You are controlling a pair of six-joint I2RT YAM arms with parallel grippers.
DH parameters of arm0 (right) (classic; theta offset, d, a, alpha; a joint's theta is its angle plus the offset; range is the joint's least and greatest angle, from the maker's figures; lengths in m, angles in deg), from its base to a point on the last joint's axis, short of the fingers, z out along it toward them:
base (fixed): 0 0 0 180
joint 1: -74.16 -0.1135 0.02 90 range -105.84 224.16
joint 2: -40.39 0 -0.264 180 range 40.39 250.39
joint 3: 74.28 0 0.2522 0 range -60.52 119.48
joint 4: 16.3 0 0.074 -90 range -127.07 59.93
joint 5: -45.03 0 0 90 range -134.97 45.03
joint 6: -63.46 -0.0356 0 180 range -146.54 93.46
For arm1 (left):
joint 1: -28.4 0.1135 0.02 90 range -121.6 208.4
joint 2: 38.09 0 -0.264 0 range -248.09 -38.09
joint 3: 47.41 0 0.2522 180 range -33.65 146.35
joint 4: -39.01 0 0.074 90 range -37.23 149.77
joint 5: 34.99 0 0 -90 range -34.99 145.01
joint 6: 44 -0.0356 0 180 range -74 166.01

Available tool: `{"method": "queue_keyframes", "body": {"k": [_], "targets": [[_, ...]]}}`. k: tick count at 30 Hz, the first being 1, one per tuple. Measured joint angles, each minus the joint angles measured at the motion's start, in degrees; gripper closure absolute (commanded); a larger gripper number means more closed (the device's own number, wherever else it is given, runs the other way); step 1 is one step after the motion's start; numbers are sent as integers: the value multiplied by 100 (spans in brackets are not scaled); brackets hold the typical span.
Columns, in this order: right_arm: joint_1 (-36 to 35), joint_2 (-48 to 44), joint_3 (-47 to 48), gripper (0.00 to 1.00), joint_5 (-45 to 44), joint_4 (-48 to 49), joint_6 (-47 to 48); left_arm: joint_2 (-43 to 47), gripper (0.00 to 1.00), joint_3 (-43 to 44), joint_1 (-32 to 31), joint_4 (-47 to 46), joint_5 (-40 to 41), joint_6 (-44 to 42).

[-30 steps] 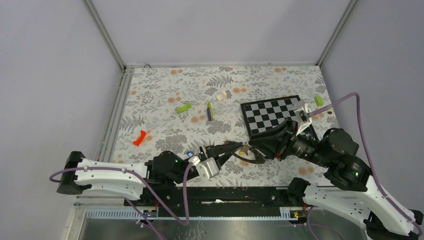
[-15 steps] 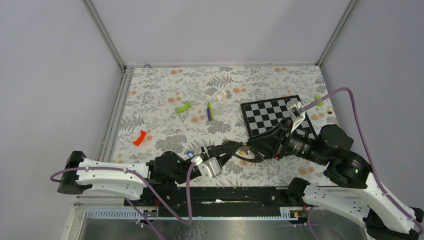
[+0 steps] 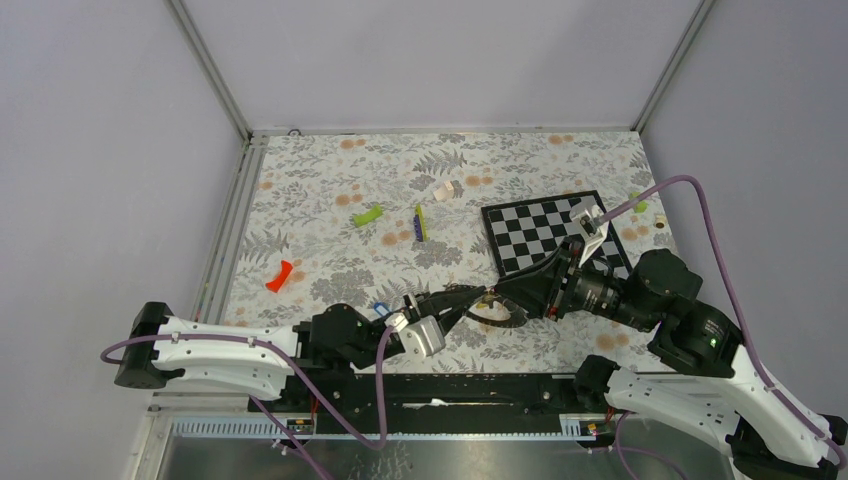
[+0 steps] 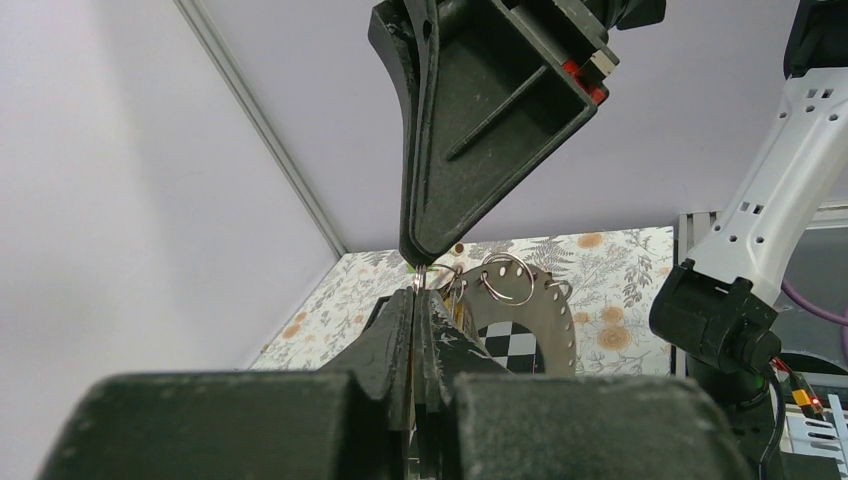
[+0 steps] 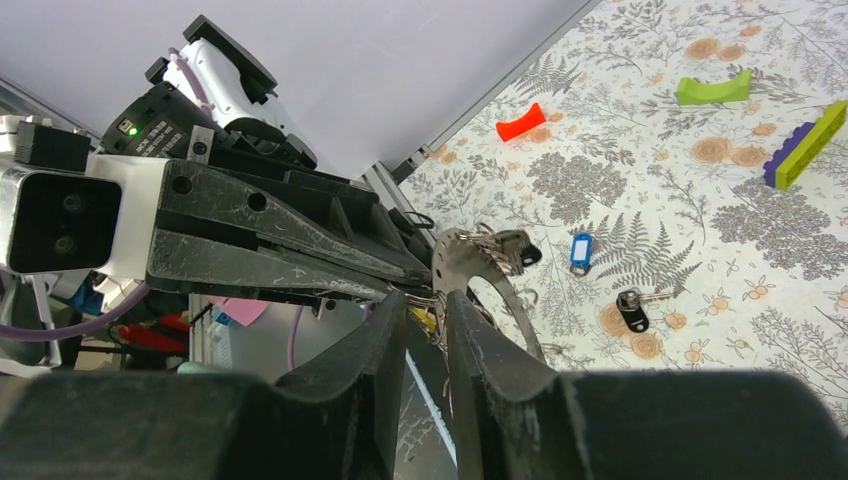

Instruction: Remove the keys from the keyring

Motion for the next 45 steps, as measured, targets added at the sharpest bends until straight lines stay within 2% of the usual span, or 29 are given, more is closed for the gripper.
{"method": "queue_keyframes", "body": {"k": [27,45], "targets": [[0,-101,-2,71,-48,-26,0,0,100,-9,-4,-15,0,2],[0,-66,-2,75,35,-282,0,0,100,-9,-4,-13,0,0]]}}
